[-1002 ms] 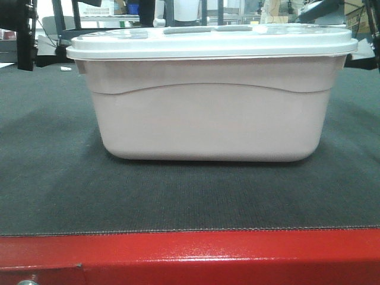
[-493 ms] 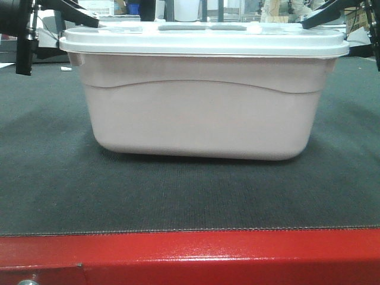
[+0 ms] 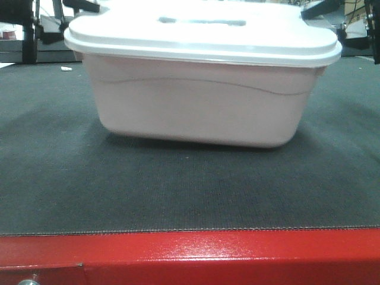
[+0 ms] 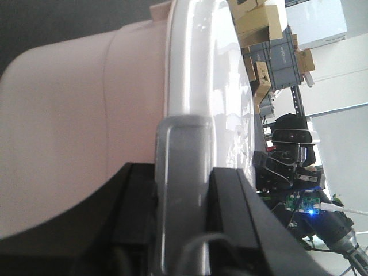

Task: Grab white bin and place on right shelf
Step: 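Lift the pink bin off the table with both grippers, then hold the bin with both grippers while driving away from the table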

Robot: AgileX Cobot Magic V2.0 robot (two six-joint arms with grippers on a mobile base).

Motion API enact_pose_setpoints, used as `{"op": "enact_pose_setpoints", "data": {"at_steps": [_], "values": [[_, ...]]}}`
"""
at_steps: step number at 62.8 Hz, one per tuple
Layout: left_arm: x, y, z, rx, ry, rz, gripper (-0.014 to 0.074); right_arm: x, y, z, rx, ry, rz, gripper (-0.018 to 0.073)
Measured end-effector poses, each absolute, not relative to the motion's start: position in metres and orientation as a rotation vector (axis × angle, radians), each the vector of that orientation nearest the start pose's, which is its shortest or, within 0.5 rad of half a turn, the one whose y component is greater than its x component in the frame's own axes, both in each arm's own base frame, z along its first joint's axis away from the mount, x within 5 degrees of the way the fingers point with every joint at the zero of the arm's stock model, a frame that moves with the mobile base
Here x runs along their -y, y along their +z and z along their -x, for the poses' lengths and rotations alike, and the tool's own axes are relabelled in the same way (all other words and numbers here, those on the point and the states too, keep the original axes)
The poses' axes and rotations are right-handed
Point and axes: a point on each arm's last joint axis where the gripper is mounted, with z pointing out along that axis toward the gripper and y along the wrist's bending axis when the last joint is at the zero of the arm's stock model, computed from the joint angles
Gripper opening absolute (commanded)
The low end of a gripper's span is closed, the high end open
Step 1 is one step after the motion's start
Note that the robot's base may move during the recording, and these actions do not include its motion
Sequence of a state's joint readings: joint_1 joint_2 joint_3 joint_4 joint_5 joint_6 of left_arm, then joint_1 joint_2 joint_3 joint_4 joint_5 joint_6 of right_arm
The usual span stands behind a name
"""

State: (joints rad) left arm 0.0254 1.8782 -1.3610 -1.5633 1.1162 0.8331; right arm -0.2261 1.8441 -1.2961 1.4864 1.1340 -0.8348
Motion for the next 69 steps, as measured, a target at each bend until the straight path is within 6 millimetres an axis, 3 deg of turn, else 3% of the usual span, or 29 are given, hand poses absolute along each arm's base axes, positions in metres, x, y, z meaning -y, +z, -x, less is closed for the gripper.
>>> {"op": "enact_pose_setpoints", "data": {"at_steps": [9,17,45,56,69], "values": [[0.072,0.306,-0.398,-2.008,-1.52,-0.073,-0.0126,0.004,0.293,-0.382,-2.009,1.401,-0.145,0.0057],[0.072,0.343,-0.392,-1.925,-1.483,-0.151,-0.0126,0.002,0.32,-0.374,-1.915,1.401,-0.131,0.0057],[0.078,0.46,-0.35,-1.667,-1.393,-0.329,-0.0126,-0.001,0.396,-0.333,-1.662,1.383,-0.068,0.0057],[0.083,0.482,-0.34,-1.612,-1.364,-0.368,-0.0126,-0.002,0.41,-0.323,-1.62,1.362,-0.06,0.0057],[0.083,0.482,-0.34,-1.627,-1.332,-0.376,-0.0126,-0.002,0.412,-0.321,-1.618,1.351,-0.061,0.0057]]}}
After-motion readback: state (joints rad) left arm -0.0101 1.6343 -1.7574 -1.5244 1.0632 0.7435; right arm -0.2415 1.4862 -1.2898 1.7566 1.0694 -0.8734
